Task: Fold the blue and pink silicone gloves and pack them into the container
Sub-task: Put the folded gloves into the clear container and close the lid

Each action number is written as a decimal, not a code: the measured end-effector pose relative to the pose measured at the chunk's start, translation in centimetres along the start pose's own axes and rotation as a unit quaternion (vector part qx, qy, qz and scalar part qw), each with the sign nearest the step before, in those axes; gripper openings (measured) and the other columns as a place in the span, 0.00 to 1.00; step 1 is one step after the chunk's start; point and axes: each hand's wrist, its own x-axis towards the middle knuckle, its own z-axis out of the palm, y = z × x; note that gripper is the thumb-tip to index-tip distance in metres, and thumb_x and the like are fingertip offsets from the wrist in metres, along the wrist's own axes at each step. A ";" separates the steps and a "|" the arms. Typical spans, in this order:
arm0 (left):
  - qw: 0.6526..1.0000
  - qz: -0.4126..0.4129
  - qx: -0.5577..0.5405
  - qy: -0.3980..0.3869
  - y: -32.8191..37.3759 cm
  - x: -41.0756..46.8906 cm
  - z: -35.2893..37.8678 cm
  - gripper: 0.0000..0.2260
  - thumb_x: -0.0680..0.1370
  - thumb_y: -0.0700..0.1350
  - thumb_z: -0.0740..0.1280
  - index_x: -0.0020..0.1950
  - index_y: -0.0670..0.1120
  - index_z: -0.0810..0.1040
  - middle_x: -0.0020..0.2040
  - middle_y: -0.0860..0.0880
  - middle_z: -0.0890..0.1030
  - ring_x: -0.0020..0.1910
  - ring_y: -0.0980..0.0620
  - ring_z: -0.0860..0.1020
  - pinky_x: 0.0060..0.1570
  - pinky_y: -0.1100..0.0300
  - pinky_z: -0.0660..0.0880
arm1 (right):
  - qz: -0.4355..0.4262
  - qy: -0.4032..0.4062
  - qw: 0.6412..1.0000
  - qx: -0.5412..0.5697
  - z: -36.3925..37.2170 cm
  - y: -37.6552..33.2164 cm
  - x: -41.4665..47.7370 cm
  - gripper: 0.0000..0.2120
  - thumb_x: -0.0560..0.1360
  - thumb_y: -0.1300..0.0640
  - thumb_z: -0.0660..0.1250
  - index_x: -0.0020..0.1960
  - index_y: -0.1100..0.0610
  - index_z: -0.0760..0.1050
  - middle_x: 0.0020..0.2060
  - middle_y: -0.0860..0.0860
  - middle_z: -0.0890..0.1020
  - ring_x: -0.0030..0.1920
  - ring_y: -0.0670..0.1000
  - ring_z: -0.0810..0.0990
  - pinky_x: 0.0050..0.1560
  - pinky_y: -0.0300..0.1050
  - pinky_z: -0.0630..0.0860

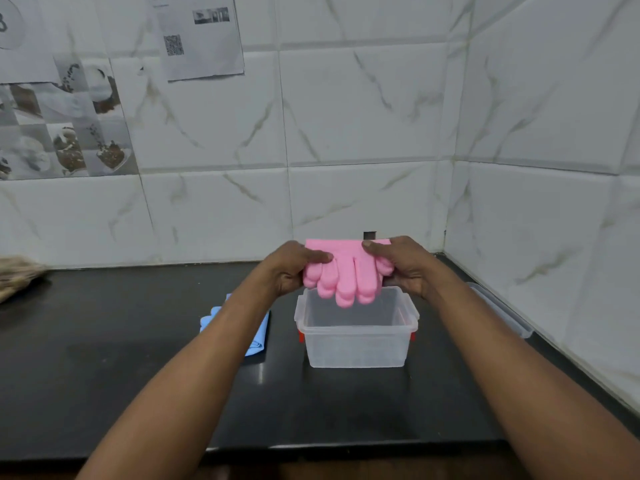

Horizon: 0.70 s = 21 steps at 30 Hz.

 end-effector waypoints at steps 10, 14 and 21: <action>0.912 -0.109 0.382 0.099 -3.8 0.1 4.7 0.15 0.76 0.43 0.71 0.56 0.37 0.72 0.41 0.39 0.81 0.36 0.45 0.81 0.30 0.57 0.75 | 0.085 0.047 0.898 -0.429 1.2 3.4 0.2 0.35 0.73 0.64 0.72 0.71 0.66 0.55 0.58 0.61 0.75 0.54 0.58 0.79 0.44 0.48 0.79; 0.875 -0.099 0.456 0.129 -5.9 0.2 5.8 0.34 0.82 0.43 0.59 0.77 0.34 0.39 0.68 0.38 0.73 0.65 0.43 0.75 0.58 0.55 0.72 | 0.094 0.046 0.846 -0.523 2.7 4.7 1.0 0.32 0.73 0.70 0.68 0.70 0.68 0.54 0.57 0.64 0.76 0.51 0.59 0.80 0.36 0.46 0.77; 0.844 -0.152 0.511 0.061 -6.4 0.5 6.1 0.36 0.83 0.42 0.56 0.77 0.45 0.30 0.58 0.40 0.78 0.45 0.48 0.74 0.56 0.56 0.69 | 0.121 -0.082 0.739 -0.657 3.5 6.1 1.1 0.14 0.76 0.66 0.63 0.61 0.65 0.77 0.59 0.59 0.81 0.45 0.53 0.73 0.44 0.41 0.69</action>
